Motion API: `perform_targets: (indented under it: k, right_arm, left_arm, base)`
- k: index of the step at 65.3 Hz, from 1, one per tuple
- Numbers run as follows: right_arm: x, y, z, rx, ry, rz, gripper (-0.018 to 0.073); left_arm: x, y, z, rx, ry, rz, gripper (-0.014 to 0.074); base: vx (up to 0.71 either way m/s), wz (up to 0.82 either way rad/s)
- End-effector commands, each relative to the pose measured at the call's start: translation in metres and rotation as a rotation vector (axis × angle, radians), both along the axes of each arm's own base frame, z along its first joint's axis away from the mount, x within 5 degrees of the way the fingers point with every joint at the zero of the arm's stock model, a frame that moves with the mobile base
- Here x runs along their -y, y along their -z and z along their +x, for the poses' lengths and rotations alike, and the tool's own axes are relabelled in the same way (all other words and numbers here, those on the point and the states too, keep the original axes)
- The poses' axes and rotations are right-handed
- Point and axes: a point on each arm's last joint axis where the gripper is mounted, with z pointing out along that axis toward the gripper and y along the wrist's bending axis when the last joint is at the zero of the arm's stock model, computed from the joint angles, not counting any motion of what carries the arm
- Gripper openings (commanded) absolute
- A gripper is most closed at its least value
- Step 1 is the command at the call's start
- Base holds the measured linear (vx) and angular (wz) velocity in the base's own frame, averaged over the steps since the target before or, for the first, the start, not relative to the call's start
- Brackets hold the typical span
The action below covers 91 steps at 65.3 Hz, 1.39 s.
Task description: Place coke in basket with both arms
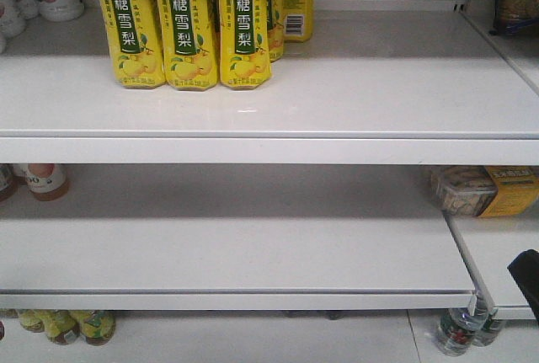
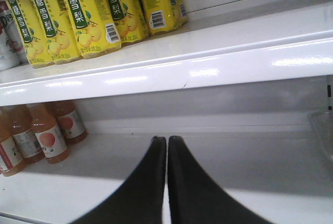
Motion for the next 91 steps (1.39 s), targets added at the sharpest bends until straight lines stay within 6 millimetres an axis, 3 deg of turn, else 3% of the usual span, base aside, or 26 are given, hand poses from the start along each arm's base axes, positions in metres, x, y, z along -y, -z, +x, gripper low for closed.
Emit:
perform_targets:
  k: [1, 17, 91]
  right_arm:
    - [0.0020, -0.0105, 0.0013, 0.044, 0.028, -0.037, -0.0005]
    - [0.0020, -0.0105, 0.0013, 0.044, 0.028, -0.037, -0.0005]
    - [0.0020, -0.0105, 0.0013, 0.044, 0.028, -0.037, -0.0005]
  left_arm:
    - [-0.0023, -0.0259, -0.0046, 0.218, -0.032, 0.081, -0.0006]
    - [-0.0030, -0.0318, -0.0060, 0.285, -0.043, 0.081, -0.0006]
    - [-0.0029, -0.0321, -0.0060, 0.285, -0.043, 0.086, -0.0006]
  base:
    - [0.00, 0.00]
    - [0.00, 0.00]
    - [0.00, 0.00]
